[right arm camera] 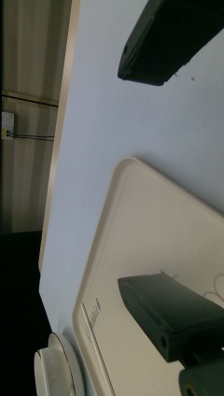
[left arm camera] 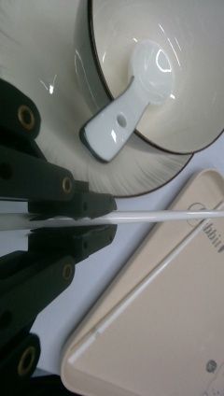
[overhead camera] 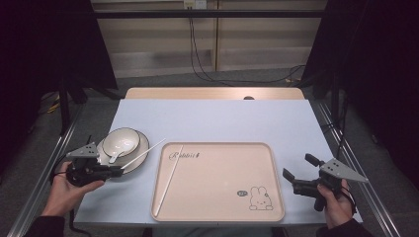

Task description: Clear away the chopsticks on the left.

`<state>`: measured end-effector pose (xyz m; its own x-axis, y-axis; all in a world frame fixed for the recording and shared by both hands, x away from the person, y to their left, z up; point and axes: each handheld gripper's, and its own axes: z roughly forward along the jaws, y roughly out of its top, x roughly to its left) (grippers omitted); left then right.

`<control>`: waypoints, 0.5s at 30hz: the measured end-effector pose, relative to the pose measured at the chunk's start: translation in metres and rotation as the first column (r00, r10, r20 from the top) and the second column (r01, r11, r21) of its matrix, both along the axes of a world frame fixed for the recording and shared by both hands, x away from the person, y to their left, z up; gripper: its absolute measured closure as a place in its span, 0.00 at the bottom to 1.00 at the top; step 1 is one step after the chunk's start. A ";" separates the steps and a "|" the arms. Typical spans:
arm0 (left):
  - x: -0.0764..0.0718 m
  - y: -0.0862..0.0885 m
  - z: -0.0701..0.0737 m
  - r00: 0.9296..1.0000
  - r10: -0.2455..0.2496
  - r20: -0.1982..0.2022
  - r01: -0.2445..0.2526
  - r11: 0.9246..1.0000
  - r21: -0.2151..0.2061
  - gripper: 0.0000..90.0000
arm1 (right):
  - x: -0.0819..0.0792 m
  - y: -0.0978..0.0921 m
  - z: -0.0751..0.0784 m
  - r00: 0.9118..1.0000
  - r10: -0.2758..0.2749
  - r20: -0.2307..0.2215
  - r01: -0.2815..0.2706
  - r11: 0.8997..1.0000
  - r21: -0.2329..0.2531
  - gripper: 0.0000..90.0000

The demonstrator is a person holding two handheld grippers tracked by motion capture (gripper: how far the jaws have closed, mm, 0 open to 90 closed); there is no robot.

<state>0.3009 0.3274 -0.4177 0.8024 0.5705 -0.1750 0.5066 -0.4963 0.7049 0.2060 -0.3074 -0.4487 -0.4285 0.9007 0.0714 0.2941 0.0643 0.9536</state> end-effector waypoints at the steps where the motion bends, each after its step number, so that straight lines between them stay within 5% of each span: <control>1: -0.002 -0.001 0.001 1.000 0.003 0.000 -0.003 1.000 -0.001 0.94 | 0.000 0.000 0.000 1.000 0.001 -0.001 -0.001 1.000 0.001 0.02; 15: -0.032 -0.030 0.011 0.999 0.031 -0.025 -0.032 0.998 -0.062 0.94 | 0.000 0.001 0.000 1.000 0.007 0.017 -0.007 1.000 0.001 0.02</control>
<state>0.2689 0.2978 -0.4069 0.7792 0.5830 -0.2300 0.5387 -0.4354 0.7213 0.2056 -0.3063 -0.4482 -0.4357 0.8978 0.0651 0.2772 0.0650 0.9586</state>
